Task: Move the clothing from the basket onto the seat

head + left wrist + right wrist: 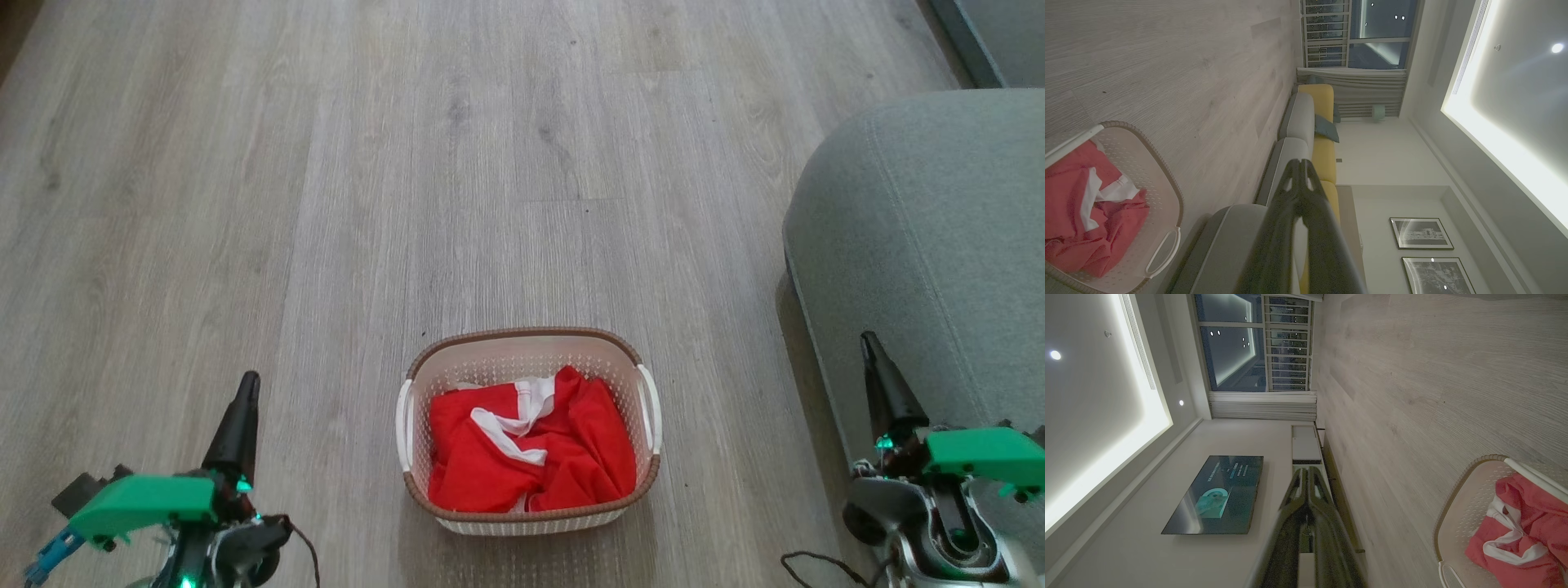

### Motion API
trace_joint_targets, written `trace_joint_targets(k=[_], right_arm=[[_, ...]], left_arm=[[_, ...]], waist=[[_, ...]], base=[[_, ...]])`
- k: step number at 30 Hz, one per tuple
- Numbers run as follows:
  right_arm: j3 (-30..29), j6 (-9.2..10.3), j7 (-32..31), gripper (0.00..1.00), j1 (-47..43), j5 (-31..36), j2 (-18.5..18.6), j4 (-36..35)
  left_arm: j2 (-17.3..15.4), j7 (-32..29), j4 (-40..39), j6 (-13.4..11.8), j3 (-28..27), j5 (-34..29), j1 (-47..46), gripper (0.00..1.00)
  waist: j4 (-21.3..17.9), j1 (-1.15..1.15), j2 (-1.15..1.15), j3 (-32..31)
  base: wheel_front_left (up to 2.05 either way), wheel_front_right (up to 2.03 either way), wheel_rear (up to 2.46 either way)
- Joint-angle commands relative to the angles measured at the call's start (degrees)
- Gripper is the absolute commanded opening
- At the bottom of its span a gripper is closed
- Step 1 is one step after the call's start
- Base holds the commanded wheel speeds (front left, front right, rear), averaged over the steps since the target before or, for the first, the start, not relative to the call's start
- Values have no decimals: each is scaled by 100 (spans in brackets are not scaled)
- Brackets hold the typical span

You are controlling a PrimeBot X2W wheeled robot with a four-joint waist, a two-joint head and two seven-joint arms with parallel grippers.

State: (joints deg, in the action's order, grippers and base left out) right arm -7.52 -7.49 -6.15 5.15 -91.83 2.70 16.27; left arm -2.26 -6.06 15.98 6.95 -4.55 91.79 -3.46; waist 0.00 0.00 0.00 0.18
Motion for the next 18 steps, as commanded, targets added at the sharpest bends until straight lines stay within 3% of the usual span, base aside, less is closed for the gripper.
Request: trace_joint_targets(k=[1,18], right_arm=[[102,0,-32,0,103,-36,18,-224],[102,0,-32,0,103,-36,18,-224]], left_arm=[[-62,-41,-195,54,-194,40,-273,0],[-62,-41,-195,54,-194,40,-273,0]], waist=[[0,0,0,0],[0,0,0,0]], base=[[0,0,0],[0,0,0]])
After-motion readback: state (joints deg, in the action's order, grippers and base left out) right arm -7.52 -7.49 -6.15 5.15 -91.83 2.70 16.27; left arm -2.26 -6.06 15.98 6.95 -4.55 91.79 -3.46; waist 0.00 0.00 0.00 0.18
